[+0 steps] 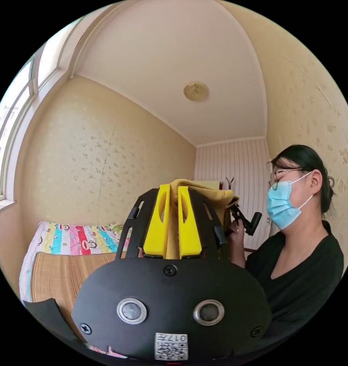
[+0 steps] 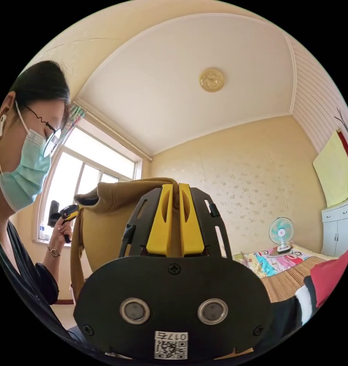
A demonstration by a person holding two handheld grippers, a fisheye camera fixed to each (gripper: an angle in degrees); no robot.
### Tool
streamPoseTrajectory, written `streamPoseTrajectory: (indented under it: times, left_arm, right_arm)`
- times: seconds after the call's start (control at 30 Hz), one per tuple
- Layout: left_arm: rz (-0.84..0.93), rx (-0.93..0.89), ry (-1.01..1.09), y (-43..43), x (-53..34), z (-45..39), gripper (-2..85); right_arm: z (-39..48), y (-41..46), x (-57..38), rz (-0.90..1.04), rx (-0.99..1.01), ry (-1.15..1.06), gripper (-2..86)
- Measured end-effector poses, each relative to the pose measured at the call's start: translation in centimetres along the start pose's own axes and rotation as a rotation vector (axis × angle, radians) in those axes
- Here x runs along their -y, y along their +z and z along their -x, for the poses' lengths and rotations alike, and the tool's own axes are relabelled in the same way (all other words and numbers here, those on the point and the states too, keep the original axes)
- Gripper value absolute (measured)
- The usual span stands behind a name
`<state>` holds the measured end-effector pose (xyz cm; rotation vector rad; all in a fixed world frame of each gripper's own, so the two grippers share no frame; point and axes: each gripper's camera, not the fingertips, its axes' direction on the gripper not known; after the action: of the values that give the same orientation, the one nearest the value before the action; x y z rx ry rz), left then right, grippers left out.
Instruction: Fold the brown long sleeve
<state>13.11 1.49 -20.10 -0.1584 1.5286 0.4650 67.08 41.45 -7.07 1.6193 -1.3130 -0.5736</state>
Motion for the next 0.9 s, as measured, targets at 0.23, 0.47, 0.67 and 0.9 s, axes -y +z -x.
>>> streamPoseTrajectory:
  times: [0.23,0.47,0.67,0.9]
  left_arm:
    - [0.499,0.226,-0.18,26.5,0.3,16.4,4.5]
    - [0.886,0.453,-0.524,46.4,-17.9,33.8,9.6]
    - [1.063,0.344,-0.449,45.8,-35.2,26.8,9.7]
    - [1.217,0.474,-0.354,40.2,-47.2,17.1,7.1]
  right_arm:
    - [-6.9,22.2,-5.5,0.498,-0.142,-0.019,3.8]
    - [-18.0,46.4,-31.3,1.19,-0.298,0.07,4.3]
    - [-10.1,40.9,-46.6,1.383,-0.076,-0.016,6.0]
    - [-2.4,31.4,-55.7,1.562,0.031,0.078,6.3]
